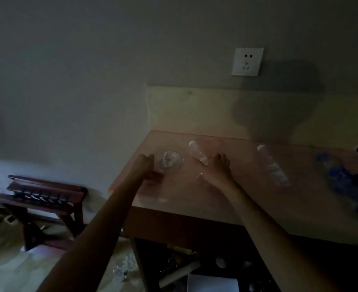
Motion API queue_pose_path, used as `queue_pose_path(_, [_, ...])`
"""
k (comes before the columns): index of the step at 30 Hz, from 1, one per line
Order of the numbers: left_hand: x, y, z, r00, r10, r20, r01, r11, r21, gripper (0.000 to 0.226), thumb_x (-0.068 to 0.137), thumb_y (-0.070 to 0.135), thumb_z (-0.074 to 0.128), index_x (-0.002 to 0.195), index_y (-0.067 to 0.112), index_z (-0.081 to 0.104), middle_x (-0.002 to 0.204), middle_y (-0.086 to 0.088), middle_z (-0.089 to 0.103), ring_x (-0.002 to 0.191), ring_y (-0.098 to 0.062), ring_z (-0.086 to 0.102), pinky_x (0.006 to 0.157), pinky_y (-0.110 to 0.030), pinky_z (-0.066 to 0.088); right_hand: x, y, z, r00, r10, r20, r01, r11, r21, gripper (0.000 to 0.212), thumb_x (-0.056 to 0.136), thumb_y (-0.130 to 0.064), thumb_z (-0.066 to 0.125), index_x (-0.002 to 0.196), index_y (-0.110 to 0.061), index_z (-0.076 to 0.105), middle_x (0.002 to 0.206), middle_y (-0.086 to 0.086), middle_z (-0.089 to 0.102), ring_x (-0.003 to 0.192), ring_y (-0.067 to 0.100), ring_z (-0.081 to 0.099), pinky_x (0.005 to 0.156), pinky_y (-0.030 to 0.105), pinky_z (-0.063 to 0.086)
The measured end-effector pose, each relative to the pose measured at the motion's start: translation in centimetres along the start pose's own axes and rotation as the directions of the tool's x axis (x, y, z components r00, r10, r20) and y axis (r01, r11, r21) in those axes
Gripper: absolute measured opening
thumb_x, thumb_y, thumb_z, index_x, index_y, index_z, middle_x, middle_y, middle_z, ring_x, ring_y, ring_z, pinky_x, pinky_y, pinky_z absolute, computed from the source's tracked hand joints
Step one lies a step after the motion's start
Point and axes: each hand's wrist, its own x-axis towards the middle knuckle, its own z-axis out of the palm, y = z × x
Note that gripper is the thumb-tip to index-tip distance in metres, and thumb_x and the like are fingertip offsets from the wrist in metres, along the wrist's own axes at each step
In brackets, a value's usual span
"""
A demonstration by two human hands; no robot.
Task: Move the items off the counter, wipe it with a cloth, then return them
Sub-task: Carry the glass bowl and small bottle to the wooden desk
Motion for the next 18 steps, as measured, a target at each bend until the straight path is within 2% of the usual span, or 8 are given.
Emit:
queue_pose_path(2, [0.7, 0.5, 0.3, 0.997, 0.077, 0.005, -0.076, 0.967, 0.243, 0.062, 0.098, 0.042, 0.051, 0.137, -0.006, 0.042, 0.122, -0.025, 0.062, 0.106, -0.036, 0.066, 0.098, -0.039, 0.048, 0.9, -0.6, 0.8, 1.0, 0.027, 0.004, -0.027, 0.999, -0.017, 0.095, 0.078, -0.073, 0.048, 0.142, -0.005, 0.032, 0.143, 0.016, 0.035, 0.134, 0.034, 0.03, 0.106, 0.042, 0.032])
queue_pose_path(3, [0.9, 0.2, 0.3, 0.99, 0.131, 0.056, -0.143, 0.902, 0.407, 0.064, 0.097, 0.041, 0.053, 0.14, -0.004, 0.039, 0.132, -0.025, 0.057, 0.118, -0.036, 0.06, 0.102, -0.037, 0.042, 1.3, -0.5, 1.3, 1.0, 0.024, -0.015, -0.025, 0.999, -0.037, 0.092, 0.079, -0.072, 0.048, 0.141, -0.006, 0.033, 0.142, 0.017, 0.037, 0.133, 0.035, 0.031, 0.106, 0.042, 0.032])
queue_pose_path(4, [1.2, 0.1, 0.5, 0.989, 0.146, 0.032, -0.147, 0.91, 0.388, 0.057, 0.097, 0.038, 0.053, 0.139, 0.001, 0.043, 0.133, -0.023, 0.057, 0.12, -0.034, 0.06, 0.1, -0.034, 0.044, 1.5, -0.5, 1.5, 0.999, 0.03, -0.019, -0.031, 0.998, -0.05, 0.089, 0.08, -0.07, 0.049, 0.141, -0.008, 0.036, 0.141, 0.018, 0.04, 0.132, 0.037, 0.033, 0.105, 0.042, 0.032])
queue_pose_path(7, [1.9, 0.1, 0.6, 0.985, 0.139, 0.1, -0.166, 0.922, 0.351, 0.038, 0.098, 0.029, 0.052, 0.123, 0.001, 0.058, 0.123, -0.021, 0.064, 0.111, -0.034, 0.063, 0.096, -0.035, 0.047, 2.0, -0.5, 2.2, 0.997, 0.044, -0.056, -0.045, 0.999, -0.03, 0.079, 0.084, -0.061, 0.053, 0.137, -0.004, 0.04, 0.139, 0.021, 0.045, 0.13, 0.04, 0.036, 0.102, 0.041, 0.037])
queue_pose_path(11, [1.8, -0.4, -0.1, 0.987, 0.138, 0.085, -0.145, 0.986, 0.083, 0.018, 0.1, 0.018, 0.042, 0.106, 0.012, 0.058, 0.086, -0.014, 0.064, 0.069, -0.029, 0.063, 0.073, -0.045, 0.059, 2.4, -0.5, 3.2, 0.996, -0.013, -0.088, 0.015, 1.0, 0.013, 0.065, 0.08, -0.06, 0.053, 0.124, -0.012, 0.053, 0.12, 0.016, 0.059, 0.114, 0.04, 0.053, 0.092, 0.044, 0.05])
queue_pose_path(13, [1.8, -0.4, -1.3, 0.984, 0.167, 0.058, -0.17, 0.984, 0.054, 0.026, 0.101, 0.015, 0.042, 0.113, 0.003, 0.061, 0.096, -0.018, 0.065, 0.07, -0.027, 0.062, 0.061, -0.036, 0.061, 2.6, -0.9, 3.6, 0.995, -0.005, -0.095, 0.018, 0.991, 0.133, 0.064, 0.068, -0.07, 0.05, 0.108, -0.022, 0.057, 0.107, 0.008, 0.065, 0.1, 0.036, 0.063, 0.08, 0.043, 0.056])
queue_pose_path(16, [1.0, -0.7, -4.7, 0.975, 0.189, -0.118, -0.196, 0.979, -0.047, 0.027, 0.103, 0.011, 0.038, 0.107, 0.003, 0.063, 0.091, -0.015, 0.06, 0.052, -0.018, 0.062, 0.035, -0.017, 0.045, 2.2, -3.1, 4.6, 0.996, -0.075, -0.057, 0.091, 0.923, 0.373, 0.031, 0.075, -0.056, 0.063, 0.083, -0.028, 0.053, 0.089, -0.003, 0.065, 0.086, 0.025, 0.067, 0.072, 0.042, 0.058])
queue_pose_path(18, [-0.5, -1.4, -8.2, 0.953, 0.201, -0.225, -0.221, 0.973, -0.067, 0.025, 0.103, 0.01, 0.038, 0.102, 0.005, 0.062, 0.088, -0.011, 0.061, 0.037, -0.01, 0.061, 0.031, -0.015, 0.041, 1.2, -5.9, 5.8, 0.983, -0.185, -0.006, 0.162, 0.844, 0.512, 0.024, 0.079, -0.046, 0.068, 0.089, -0.03, 0.054, 0.091, -0.006, 0.065, 0.083, 0.016, 0.068, 0.069, 0.035, 0.059])
